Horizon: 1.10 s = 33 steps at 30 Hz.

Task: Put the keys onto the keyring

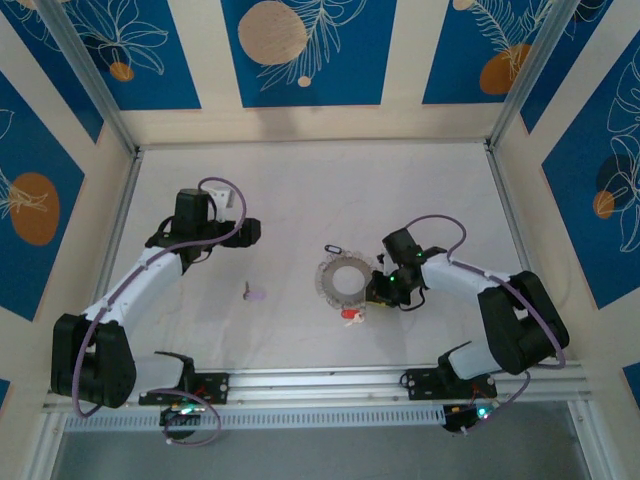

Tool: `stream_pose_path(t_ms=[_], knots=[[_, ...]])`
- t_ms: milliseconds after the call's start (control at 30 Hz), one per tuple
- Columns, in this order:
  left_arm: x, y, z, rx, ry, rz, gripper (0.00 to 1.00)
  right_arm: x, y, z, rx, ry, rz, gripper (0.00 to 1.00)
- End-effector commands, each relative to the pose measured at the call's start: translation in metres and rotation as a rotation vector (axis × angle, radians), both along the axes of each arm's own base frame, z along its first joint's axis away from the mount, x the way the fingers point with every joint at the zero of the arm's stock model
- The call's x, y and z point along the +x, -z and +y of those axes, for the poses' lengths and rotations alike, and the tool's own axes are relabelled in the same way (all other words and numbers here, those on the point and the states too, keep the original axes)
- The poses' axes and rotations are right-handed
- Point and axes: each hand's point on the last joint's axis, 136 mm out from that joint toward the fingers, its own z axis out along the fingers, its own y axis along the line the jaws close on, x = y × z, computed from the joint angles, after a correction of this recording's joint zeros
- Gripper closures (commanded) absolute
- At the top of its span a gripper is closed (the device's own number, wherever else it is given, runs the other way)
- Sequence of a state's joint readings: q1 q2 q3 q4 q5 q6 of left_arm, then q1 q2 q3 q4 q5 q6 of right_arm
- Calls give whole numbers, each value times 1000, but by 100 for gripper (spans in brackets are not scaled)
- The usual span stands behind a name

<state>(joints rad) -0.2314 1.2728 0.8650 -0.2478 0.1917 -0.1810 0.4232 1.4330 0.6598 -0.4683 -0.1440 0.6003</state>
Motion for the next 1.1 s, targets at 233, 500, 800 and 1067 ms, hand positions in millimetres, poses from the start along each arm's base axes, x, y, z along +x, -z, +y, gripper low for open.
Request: stream_pose_path(t_ms=[233,500,800,1067], knots=[[2,-10,-3,11,12,-28,0,7,-10,10,71,-31,-23,94],[-2,-18,-21,-46,94,-69,0,3,-29,15,122,-14,-18,95],[-38,-29,-88,-103,438,-175,0,5,-55,36,253,21,62,95],[-105,-34,-134,-27,883,-482,0,16,-91,56,404,56,90,98]])
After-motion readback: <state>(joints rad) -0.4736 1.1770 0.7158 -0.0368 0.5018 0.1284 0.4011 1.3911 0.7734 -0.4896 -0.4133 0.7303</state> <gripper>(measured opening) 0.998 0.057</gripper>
